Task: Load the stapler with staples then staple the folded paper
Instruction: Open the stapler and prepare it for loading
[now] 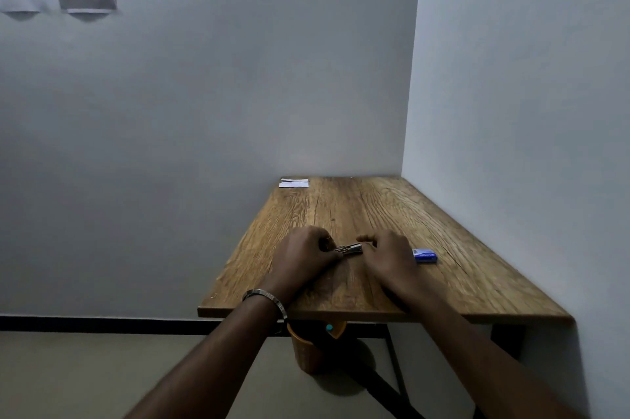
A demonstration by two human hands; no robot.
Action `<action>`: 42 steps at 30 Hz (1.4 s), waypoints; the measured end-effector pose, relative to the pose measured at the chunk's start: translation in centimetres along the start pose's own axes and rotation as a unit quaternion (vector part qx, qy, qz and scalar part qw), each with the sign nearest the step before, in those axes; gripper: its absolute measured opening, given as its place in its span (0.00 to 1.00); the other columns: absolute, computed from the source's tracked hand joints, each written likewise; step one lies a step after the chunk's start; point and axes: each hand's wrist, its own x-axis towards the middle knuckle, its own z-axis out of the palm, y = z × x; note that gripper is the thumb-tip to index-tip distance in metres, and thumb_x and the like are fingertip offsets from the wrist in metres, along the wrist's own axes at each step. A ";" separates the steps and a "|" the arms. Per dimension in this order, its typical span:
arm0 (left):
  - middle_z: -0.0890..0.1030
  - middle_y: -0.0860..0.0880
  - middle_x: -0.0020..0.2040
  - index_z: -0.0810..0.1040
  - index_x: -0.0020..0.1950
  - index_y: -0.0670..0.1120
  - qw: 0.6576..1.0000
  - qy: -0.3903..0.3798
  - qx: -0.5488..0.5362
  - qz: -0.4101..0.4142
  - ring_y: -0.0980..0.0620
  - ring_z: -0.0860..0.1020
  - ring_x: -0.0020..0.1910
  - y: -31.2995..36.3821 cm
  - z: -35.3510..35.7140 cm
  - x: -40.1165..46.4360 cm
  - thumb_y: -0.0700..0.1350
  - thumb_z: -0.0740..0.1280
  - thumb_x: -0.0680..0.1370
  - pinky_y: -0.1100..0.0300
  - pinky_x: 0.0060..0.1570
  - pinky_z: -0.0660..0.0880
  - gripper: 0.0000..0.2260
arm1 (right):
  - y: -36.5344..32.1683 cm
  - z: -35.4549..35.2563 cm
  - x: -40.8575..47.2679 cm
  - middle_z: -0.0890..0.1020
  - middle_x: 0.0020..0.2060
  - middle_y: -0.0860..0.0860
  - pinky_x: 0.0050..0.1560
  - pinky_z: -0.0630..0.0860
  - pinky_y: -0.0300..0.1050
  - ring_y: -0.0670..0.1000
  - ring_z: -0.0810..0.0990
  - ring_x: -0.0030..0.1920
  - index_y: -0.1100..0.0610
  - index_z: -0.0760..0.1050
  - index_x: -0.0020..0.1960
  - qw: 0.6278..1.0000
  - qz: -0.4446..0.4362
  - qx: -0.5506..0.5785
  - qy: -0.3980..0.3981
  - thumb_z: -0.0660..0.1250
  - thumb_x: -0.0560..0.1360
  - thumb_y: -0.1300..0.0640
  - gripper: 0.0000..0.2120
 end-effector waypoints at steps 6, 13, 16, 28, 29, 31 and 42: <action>0.82 0.54 0.41 0.83 0.49 0.52 0.998 0.023 0.053 0.008 0.57 0.78 0.38 0.3 -0.2 -0.2 0.63 0.70 0.72 0.61 0.32 0.76 0.16 | -0.3 0.4 -0.4 0.84 0.55 0.53 0.57 0.78 0.51 0.54 0.81 0.56 0.54 0.80 0.61 0.990 -0.055 -0.121 -0.041 0.60 0.78 0.62 0.16; 0.83 0.53 0.41 0.84 0.48 0.50 0.999 0.000 0.050 -0.015 0.55 0.79 0.38 0.1 -0.3 -0.2 0.60 0.70 0.74 0.56 0.37 0.81 0.14 | -0.4 0.7 -0.5 0.83 0.52 0.53 0.53 0.79 0.51 0.54 0.81 0.52 0.54 0.80 0.59 0.985 -0.063 -0.157 -0.045 0.60 0.78 0.61 0.14; 0.83 0.53 0.41 0.84 0.48 0.51 0.999 -0.003 0.034 -0.024 0.55 0.80 0.38 0.1 -0.4 -0.2 0.59 0.71 0.73 0.55 0.38 0.81 0.13 | -0.3 0.7 -0.5 0.83 0.48 0.54 0.49 0.79 0.50 0.53 0.81 0.48 0.54 0.80 0.56 0.983 -0.066 -0.163 -0.047 0.60 0.78 0.61 0.12; 0.83 0.56 0.42 0.84 0.48 0.53 1.000 0.002 0.008 -0.021 0.61 0.78 0.37 -0.3 -0.1 -0.3 0.57 0.73 0.72 0.67 0.31 0.72 0.11 | -0.3 0.4 -0.5 0.83 0.49 0.52 0.47 0.76 0.46 0.51 0.80 0.48 0.50 0.79 0.57 0.987 -0.070 -0.134 -0.056 0.61 0.78 0.63 0.13; 0.84 0.56 0.42 0.84 0.48 0.53 1.000 0.002 0.006 -0.021 0.61 0.78 0.37 -0.3 -0.1 -0.3 0.57 0.73 0.72 0.66 0.31 0.72 0.10 | -0.3 0.4 -0.5 0.83 0.50 0.51 0.47 0.76 0.45 0.51 0.80 0.49 0.50 0.80 0.57 0.988 -0.071 -0.122 -0.058 0.61 0.78 0.63 0.14; 0.84 0.56 0.42 0.84 0.48 0.53 1.000 0.001 0.000 -0.021 0.60 0.79 0.38 -0.4 -0.1 -0.3 0.57 0.73 0.72 0.65 0.33 0.75 0.10 | -0.6 0.4 -0.4 0.83 0.53 0.51 0.49 0.73 0.42 0.50 0.80 0.52 0.51 0.81 0.58 0.989 -0.079 -0.106 -0.061 0.62 0.77 0.64 0.15; 0.83 0.55 0.42 0.84 0.48 0.52 1.000 -0.007 0.004 -0.023 0.59 0.79 0.39 -0.4 -0.1 -0.3 0.58 0.73 0.72 0.58 0.38 0.81 0.11 | -0.3 0.3 -0.2 0.84 0.51 0.52 0.49 0.77 0.44 0.50 0.81 0.48 0.54 0.81 0.57 0.991 -0.064 -0.114 -0.036 0.62 0.79 0.61 0.12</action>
